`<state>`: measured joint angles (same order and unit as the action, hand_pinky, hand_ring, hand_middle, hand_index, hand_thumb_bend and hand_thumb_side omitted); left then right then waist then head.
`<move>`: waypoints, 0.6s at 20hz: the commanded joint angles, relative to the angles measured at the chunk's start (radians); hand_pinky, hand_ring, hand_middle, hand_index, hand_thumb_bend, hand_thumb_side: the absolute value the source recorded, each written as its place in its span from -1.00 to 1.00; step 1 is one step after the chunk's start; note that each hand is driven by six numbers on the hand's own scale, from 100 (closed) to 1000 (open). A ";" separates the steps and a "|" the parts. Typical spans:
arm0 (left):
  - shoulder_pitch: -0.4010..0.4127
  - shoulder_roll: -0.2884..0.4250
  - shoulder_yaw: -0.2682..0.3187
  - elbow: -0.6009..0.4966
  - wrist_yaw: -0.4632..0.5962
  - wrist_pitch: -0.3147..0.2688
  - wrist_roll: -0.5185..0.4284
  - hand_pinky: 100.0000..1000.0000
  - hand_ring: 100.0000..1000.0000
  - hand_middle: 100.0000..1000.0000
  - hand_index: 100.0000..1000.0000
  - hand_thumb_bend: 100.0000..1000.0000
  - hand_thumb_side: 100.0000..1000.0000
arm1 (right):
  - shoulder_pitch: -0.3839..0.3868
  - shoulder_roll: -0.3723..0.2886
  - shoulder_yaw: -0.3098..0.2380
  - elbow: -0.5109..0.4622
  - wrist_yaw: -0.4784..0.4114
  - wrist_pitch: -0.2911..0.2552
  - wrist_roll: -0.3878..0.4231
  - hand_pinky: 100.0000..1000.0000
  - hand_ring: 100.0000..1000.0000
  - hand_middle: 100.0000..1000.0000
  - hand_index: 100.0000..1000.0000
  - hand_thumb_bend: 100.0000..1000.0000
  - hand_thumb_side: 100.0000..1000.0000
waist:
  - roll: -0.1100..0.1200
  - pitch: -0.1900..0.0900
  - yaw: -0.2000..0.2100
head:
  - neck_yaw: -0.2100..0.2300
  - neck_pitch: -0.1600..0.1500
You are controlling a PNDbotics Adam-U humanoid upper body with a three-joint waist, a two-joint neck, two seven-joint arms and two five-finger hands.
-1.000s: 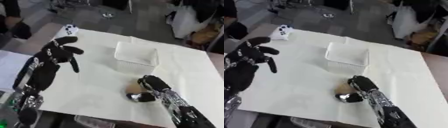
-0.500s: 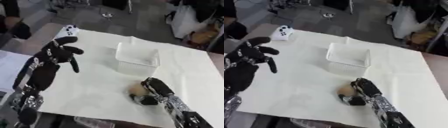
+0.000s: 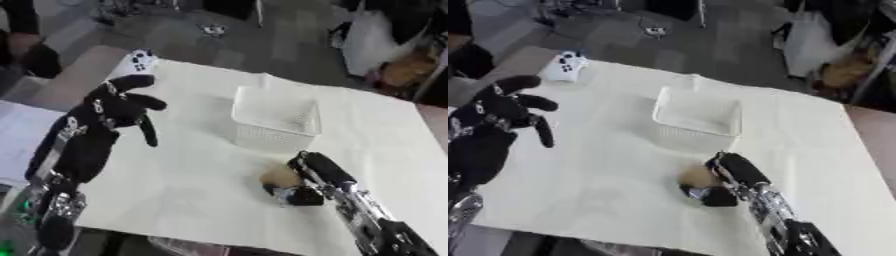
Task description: Pick up objects on the table and place them in the box.
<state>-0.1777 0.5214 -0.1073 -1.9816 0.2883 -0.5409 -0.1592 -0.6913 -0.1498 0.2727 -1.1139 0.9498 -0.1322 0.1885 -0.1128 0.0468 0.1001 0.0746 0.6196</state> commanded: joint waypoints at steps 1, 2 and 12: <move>-0.004 0.012 0.000 -0.018 -0.004 0.001 0.000 -0.35 0.49 0.69 0.43 0.90 0.35 | -0.031 -0.038 -0.004 -0.122 -0.003 0.039 0.082 -1.00 -1.00 -1.00 -0.54 -0.16 0.34 | 0.009 -0.013 -0.002 | -0.024 0.000; -0.004 0.012 0.000 -0.018 -0.004 0.001 0.001 -0.35 0.49 0.69 0.43 0.90 0.35 | -0.035 -0.043 -0.004 -0.148 -0.005 0.050 0.099 -1.00 -1.00 -1.00 -0.54 -0.15 0.34 | 0.009 -0.013 -0.003 | -0.028 0.001; -0.004 0.013 0.000 -0.018 -0.004 0.001 0.003 -0.35 0.49 0.69 0.43 0.90 0.35 | -0.129 -0.092 -0.009 -0.274 -0.040 0.120 0.180 -1.00 -1.00 -1.00 -0.55 -0.20 0.40 | 0.008 -0.014 -0.001 | -0.053 0.005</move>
<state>-0.1768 0.5214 -0.1076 -1.9816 0.2834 -0.5403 -0.1586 -0.7926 -0.2169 0.2743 -1.3596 0.9163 -0.0185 0.3610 -0.1128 0.0465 0.1002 0.0352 0.6278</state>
